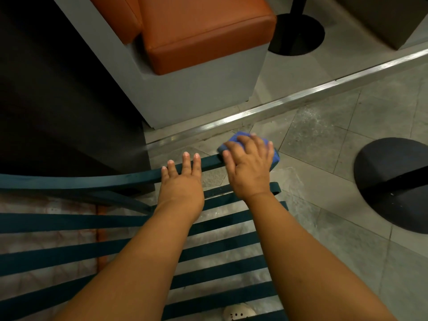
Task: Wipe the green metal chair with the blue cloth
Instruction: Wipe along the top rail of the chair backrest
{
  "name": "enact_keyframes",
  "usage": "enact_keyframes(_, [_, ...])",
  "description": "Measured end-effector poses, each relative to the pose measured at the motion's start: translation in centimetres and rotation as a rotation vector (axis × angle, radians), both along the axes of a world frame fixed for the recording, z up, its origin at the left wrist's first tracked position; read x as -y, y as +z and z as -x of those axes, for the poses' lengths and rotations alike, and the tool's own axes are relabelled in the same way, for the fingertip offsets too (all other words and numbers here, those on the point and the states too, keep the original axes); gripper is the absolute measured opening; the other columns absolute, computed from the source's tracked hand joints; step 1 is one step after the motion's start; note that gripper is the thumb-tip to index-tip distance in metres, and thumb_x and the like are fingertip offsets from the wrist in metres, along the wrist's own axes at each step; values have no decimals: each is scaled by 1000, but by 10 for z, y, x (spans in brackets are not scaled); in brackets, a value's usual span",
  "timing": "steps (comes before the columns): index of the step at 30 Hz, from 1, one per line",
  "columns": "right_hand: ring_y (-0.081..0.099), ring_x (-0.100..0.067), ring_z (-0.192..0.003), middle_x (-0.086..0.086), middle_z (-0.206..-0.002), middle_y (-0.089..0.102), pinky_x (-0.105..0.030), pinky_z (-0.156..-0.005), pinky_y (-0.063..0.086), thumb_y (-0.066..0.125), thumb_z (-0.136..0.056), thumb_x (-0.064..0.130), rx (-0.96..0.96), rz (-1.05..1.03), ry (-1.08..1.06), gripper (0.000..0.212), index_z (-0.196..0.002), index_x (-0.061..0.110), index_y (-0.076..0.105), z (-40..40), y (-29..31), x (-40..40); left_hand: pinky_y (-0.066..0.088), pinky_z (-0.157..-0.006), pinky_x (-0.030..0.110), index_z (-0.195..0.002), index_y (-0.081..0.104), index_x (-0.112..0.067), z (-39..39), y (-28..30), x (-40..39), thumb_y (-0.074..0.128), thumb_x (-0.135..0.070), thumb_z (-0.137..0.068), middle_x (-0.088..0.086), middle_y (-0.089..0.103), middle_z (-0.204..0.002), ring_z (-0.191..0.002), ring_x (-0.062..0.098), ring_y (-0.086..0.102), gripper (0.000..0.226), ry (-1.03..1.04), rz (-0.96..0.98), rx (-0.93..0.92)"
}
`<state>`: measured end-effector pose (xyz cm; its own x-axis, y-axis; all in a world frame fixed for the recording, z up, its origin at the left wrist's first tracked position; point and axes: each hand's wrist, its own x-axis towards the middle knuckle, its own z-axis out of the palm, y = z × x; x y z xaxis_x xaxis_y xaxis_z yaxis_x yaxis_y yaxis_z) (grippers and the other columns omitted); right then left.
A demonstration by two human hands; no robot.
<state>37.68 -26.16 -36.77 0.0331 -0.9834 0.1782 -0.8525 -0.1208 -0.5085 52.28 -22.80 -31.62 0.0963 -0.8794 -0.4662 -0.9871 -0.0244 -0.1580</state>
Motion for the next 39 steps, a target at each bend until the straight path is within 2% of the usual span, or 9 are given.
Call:
enact_keyframes(5, [-17,-27,-145,-5,-161,-5,-44,-116,8,36,-102,30,696,-102,-531,48,-149,26,27,-39,13,-4,-1,-116,50,-141,-29,-21,4,1,-1,53,2,-85,8,-27,-154,-142,40,-10,102,6,0,6])
enact_keyframes(9, [-31,-25,-140,3,-150,-37,-36,-113,-1,33,-103,26,688,-155,-433,60,-153,25,0,-73,16,-21,0,-117,50,-141,-29,-21,7,3,-3,52,-8,-90,8,-26,-154,-142,39,-11,97,26,8,14])
enact_keyframes(13, [-23,-31,-144,-7,-161,-4,-51,-114,-10,34,-102,31,334,-171,-311,49,-150,28,24,-39,4,-14,0,-116,51,-141,-29,-20,4,4,-3,55,-6,-88,9,-24,-155,-142,39,-7,101,-27,16,58])
enact_keyframes(17, [34,-30,-130,-5,-128,51,-56,-111,16,40,-97,37,129,-66,-155,30,-121,28,56,10,6,9,-6,-112,58,-144,-24,-22,4,5,1,56,-18,-88,9,-15,-157,-143,41,2,98,-25,32,65])
enact_keyframes(21, [56,-28,-102,-9,-108,59,-45,-87,49,37,-99,32,488,-324,-221,27,-114,23,57,53,4,34,-12,-107,60,-135,-33,-43,13,0,2,55,-9,-83,-1,-29,-153,-141,39,-13,108,-98,137,-110])
enact_keyframes(24, [55,-30,-103,-12,-112,58,-49,-91,48,34,-98,30,508,-405,-273,29,-114,23,58,60,-2,40,-8,-110,56,-134,-32,-47,33,-5,10,53,-1,-81,-7,-33,-150,-139,31,-24,110,-190,130,-215])
enact_keyframes(30, [49,-19,-109,2,-113,59,-39,-96,37,36,-97,32,409,-34,-17,34,-115,20,63,57,-17,24,-12,-111,53,-141,-27,-31,72,-13,40,45,-14,-93,-8,-31,-152,-140,22,-26,89,-226,72,-306])
enact_keyframes(36, [51,-23,-58,-16,-79,48,-31,-56,42,36,-92,26,1080,-828,-378,22,-93,13,53,87,-17,46,-21,-106,51,-130,-41,-32,68,-21,41,42,-28,-94,-8,-44,-143,-134,18,-36,91,-251,81,-310])
enact_keyframes(39, [49,-19,-40,-18,-69,48,-20,-37,37,41,-85,23,1125,-820,-322,23,-89,5,56,87,-14,54,-24,-105,50,-131,-43,-35,67,-22,41,42,-28,-94,-11,-47,-141,-132,15,-39,93,-238,84,-332])
